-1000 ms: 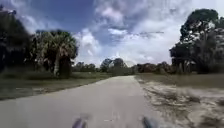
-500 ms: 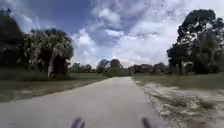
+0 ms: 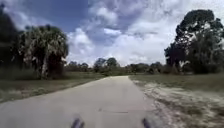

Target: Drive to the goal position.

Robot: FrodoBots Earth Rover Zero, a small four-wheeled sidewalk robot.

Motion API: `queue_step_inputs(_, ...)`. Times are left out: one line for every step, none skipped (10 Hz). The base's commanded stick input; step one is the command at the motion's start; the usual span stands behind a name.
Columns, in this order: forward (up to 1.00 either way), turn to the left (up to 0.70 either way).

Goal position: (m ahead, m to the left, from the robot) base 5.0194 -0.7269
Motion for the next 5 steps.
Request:
queue_step_inputs(0.69,0.03)
queue_step_inputs(0.69,0.03)
queue_step_inputs(0.69,0.03)
queue_step_inputs(0.69,0.03)
queue_step_inputs(0.69,0.03)
